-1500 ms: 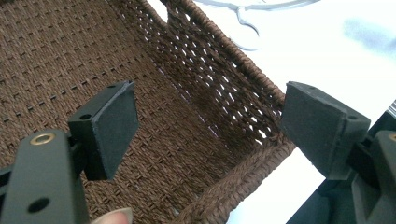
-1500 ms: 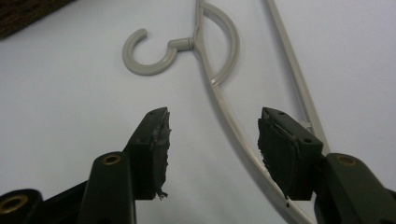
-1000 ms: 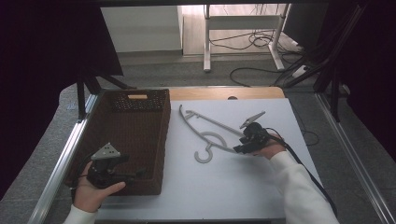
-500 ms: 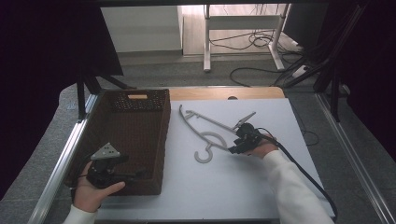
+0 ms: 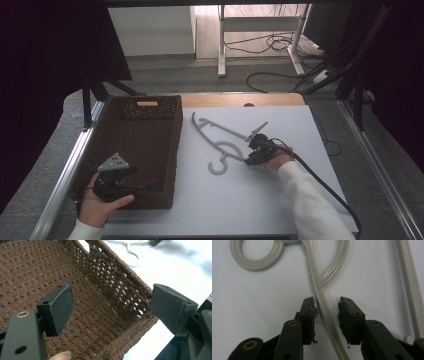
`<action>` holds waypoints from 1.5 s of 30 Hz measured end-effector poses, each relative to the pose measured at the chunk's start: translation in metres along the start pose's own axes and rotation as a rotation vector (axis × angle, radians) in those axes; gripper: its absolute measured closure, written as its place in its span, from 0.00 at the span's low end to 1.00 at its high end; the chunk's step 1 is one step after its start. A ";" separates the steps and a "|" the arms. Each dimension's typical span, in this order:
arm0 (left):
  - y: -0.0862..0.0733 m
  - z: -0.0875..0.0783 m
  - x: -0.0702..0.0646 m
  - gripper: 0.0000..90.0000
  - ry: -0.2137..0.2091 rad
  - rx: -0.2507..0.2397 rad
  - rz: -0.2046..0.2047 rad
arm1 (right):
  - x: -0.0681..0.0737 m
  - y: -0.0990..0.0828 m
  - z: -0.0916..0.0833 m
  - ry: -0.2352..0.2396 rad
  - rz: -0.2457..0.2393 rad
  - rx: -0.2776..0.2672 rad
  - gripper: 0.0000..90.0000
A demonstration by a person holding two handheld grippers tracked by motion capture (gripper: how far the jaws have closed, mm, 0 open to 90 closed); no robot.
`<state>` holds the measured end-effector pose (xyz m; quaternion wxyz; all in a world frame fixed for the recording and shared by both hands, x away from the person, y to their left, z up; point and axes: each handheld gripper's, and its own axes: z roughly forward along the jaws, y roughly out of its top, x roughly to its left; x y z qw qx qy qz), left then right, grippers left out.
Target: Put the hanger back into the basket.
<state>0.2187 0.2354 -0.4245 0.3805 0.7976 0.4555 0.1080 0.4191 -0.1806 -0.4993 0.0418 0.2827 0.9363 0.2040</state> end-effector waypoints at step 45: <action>-0.001 -0.006 0.004 0.22 0.022 -0.027 -0.011 | 0.000 0.014 -0.053 0.061 0.005 -0.119 0.91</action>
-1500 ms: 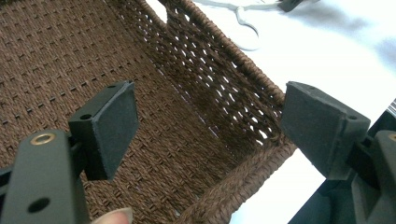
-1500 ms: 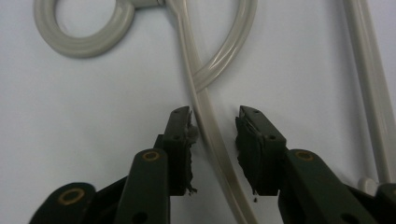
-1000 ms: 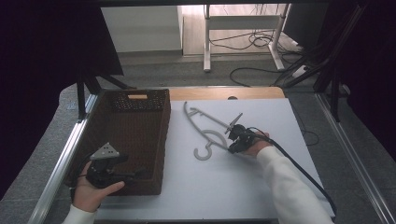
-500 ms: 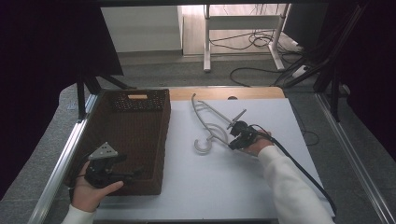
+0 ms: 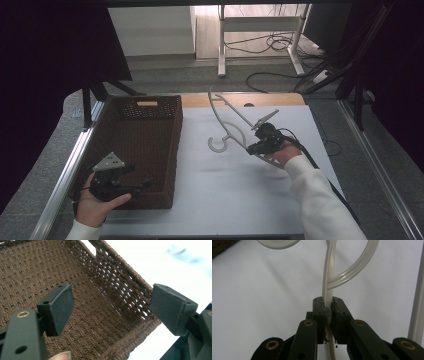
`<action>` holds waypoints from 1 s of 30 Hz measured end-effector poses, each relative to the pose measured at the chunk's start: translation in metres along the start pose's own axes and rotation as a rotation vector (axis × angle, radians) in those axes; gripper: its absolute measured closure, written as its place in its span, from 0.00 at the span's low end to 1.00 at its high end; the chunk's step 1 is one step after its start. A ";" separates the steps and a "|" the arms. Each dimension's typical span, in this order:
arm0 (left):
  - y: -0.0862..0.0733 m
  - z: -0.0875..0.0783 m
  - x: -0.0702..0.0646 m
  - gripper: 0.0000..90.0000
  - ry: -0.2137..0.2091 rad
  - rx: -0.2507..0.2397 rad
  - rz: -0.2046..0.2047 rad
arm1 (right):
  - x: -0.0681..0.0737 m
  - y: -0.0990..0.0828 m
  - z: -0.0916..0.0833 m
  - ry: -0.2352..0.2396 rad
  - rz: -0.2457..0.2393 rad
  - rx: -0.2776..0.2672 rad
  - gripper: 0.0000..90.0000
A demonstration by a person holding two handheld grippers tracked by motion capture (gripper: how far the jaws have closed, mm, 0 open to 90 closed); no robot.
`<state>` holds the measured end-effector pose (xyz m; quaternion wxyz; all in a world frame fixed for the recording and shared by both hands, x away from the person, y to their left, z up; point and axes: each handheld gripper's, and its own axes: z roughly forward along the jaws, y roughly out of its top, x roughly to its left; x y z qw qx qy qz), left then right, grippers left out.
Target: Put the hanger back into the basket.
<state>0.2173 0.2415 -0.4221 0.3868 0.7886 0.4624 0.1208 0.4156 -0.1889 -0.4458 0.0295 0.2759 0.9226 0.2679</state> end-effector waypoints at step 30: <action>0.001 -0.003 -0.001 0.22 0.002 -0.023 -0.015 | 0.027 -0.009 -0.028 0.212 0.225 -0.272 0.91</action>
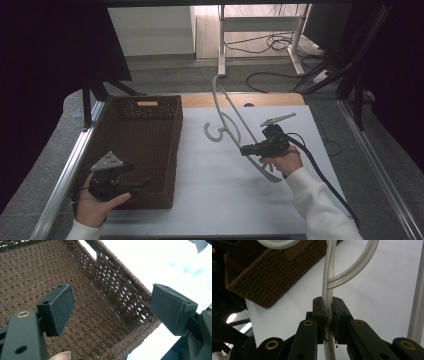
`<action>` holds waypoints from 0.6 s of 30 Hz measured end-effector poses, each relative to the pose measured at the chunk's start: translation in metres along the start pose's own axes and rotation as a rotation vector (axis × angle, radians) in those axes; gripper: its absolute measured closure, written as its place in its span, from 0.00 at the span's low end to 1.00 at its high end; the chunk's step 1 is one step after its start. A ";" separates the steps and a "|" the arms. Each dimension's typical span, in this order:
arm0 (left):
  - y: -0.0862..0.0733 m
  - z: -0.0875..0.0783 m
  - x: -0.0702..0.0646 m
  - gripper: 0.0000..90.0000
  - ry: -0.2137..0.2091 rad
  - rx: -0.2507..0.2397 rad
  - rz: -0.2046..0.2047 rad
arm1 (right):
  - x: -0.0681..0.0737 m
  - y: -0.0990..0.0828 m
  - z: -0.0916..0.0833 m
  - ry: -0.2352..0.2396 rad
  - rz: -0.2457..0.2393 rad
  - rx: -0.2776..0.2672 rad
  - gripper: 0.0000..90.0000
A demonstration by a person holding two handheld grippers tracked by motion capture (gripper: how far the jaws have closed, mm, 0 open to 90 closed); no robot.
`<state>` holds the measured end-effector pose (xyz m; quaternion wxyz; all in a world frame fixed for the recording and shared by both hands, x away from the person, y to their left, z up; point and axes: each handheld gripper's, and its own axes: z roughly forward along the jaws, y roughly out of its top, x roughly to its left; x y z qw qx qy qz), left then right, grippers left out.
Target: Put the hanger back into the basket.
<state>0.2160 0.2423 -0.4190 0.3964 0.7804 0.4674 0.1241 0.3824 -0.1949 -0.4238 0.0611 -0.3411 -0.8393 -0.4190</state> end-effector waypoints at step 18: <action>0.000 -0.001 -0.002 0.22 -0.003 -0.010 -0.006 | 0.031 0.010 0.008 0.070 0.006 -0.090 0.91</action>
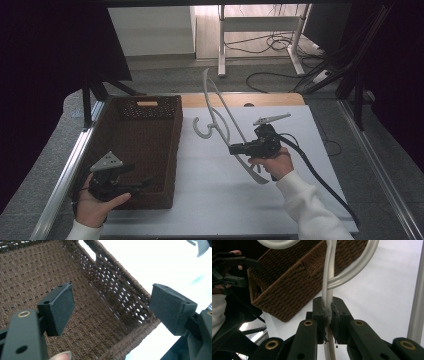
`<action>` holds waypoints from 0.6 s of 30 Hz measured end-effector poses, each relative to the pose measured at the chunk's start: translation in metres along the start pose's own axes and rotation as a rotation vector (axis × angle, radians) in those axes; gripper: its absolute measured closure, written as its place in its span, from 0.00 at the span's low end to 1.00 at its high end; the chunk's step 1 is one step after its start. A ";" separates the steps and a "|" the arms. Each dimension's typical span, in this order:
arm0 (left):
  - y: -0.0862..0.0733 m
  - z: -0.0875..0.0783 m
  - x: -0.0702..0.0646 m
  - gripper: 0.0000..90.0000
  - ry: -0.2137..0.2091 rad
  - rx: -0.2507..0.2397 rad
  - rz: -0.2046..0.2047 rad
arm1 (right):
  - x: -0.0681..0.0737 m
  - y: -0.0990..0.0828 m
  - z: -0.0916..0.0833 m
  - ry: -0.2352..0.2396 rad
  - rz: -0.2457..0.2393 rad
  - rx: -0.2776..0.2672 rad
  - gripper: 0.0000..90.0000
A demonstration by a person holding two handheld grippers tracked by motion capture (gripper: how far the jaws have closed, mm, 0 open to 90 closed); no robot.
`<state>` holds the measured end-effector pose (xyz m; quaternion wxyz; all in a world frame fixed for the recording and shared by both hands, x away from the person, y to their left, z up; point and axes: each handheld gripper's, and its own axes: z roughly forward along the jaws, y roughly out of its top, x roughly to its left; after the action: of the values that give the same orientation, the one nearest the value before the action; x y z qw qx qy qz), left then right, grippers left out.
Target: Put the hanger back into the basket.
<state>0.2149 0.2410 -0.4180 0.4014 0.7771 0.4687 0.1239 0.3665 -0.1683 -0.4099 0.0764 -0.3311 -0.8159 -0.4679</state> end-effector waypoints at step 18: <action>0.028 0.010 -0.023 0.26 -0.076 -0.060 -0.061 | 0.016 -0.014 0.013 0.027 -0.014 -0.003 0.91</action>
<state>0.2263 0.2100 -0.3996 0.4456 0.7541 0.4728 0.0961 0.3478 -0.1547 -0.4202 0.0836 -0.3189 -0.8164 -0.4742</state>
